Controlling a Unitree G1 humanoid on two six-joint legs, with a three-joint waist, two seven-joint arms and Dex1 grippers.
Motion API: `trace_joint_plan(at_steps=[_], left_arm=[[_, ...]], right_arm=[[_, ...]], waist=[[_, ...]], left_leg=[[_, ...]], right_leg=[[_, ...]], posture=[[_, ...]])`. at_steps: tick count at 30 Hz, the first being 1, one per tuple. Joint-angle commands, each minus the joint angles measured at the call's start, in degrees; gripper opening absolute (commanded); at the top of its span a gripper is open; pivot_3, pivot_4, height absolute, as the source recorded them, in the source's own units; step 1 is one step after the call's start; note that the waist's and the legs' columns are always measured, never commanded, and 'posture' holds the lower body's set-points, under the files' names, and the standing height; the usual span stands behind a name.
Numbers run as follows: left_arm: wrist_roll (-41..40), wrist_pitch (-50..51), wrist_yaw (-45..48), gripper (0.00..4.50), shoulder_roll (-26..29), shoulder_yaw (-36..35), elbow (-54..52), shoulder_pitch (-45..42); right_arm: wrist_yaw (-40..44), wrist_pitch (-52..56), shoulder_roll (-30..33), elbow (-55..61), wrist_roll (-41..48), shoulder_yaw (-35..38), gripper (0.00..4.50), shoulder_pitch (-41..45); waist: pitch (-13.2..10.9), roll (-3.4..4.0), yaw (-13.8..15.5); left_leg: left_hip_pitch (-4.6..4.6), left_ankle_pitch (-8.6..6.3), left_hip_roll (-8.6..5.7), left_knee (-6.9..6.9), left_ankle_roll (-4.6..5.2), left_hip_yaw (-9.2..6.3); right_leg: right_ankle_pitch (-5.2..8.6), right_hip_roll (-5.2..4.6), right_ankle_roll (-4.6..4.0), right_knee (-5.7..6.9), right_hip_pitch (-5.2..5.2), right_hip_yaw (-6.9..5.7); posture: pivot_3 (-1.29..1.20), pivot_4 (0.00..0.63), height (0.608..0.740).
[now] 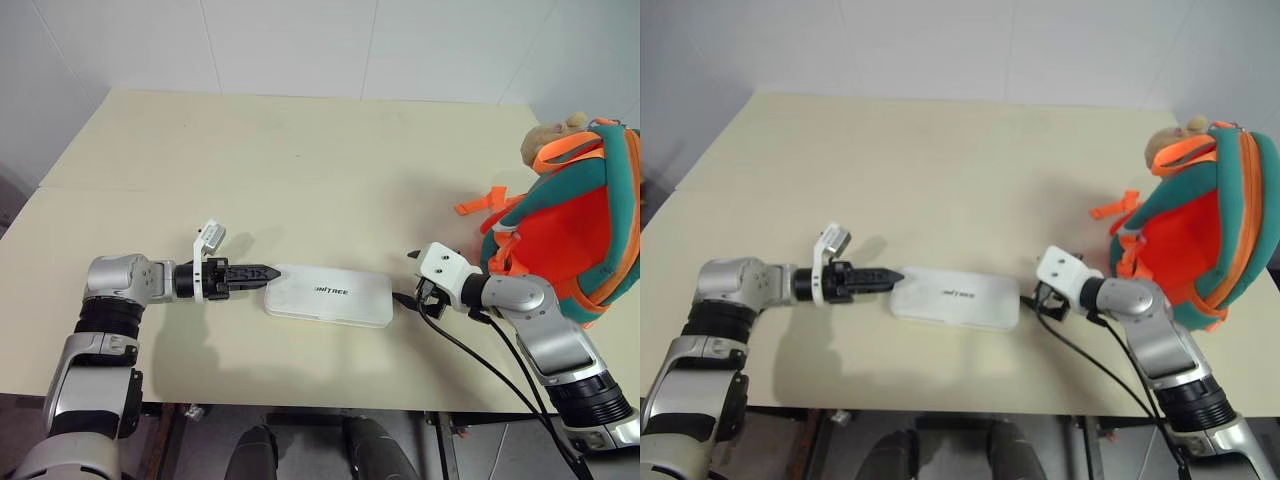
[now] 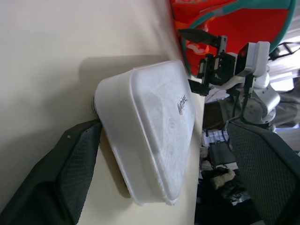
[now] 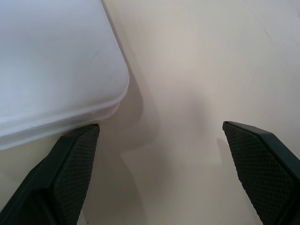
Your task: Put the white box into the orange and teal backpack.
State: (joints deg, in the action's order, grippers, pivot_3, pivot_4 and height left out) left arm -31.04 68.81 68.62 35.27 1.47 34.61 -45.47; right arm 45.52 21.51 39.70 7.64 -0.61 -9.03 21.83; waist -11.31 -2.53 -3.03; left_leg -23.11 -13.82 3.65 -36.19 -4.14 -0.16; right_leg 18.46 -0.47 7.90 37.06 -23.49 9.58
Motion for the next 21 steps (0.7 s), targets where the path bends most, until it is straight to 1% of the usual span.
trace_joint_plan(at_steps=[1,6,10,13,16,21], left_arm=[[1.86,0.54,0.51,4.50,-2.52,4.24,1.81,-0.18],[1.99,1.17,1.44,4.50,-3.24,5.15,1.07,-0.74],[3.29,1.29,2.23,4.50,-1.79,7.45,-1.00,-0.08],[2.59,2.04,2.81,4.50,-1.31,6.79,-1.10,-0.43],[2.05,2.84,3.20,4.50,-1.83,7.78,-3.05,0.06],[0.68,4.92,2.20,4.50,-2.93,7.17,-6.61,0.70]], right_arm=[[-0.09,-1.29,-0.69,0.43,0.04,0.19,4.46,1.20],[-0.11,-1.43,-0.89,0.45,-0.08,0.42,4.46,1.17],[-0.19,-1.36,-0.84,0.62,-0.11,0.72,4.46,1.01],[-0.21,-1.61,-0.91,0.33,-0.16,0.65,4.46,0.85],[-0.27,-1.93,-1.39,-0.26,-0.27,0.20,4.46,0.99],[-0.15,-1.99,-1.88,-0.49,-0.39,0.00,4.46,1.59]], waist=[[0.00,0.00,0.01],[0.01,0.01,-0.05],[0.01,0.02,-0.10],[0.01,0.02,-0.20],[0.01,0.02,-0.23],[0.01,0.02,-0.27]], left_leg=[[0.00,0.00,0.00,0.00,0.00,-0.01],[0.01,0.01,-0.03,0.01,0.00,-0.01],[0.01,0.01,-0.03,0.02,0.00,-0.03],[0.01,0.01,-0.02,0.05,0.00,-0.03],[0.01,0.01,-0.02,0.09,0.00,-0.03],[0.01,0.00,-0.02,0.07,0.00,-0.03]], right_leg=[[-0.01,0.00,0.01,0.00,0.01,0.00],[-0.02,-0.02,0.03,-0.01,0.03,0.01],[-0.01,-0.01,0.02,-0.02,0.03,0.00],[-0.01,-0.01,0.01,-0.03,0.02,0.01],[0.00,-0.01,0.00,-0.04,0.01,0.00],[0.00,-0.01,0.00,-0.05,0.02,0.01]], posture=[[0.00,0.150,0.740],[0.00,0.150,0.740],[0.00,0.150,0.740],[0.00,0.150,0.740],[0.00,0.150,0.740],[0.00,0.150,0.740]])
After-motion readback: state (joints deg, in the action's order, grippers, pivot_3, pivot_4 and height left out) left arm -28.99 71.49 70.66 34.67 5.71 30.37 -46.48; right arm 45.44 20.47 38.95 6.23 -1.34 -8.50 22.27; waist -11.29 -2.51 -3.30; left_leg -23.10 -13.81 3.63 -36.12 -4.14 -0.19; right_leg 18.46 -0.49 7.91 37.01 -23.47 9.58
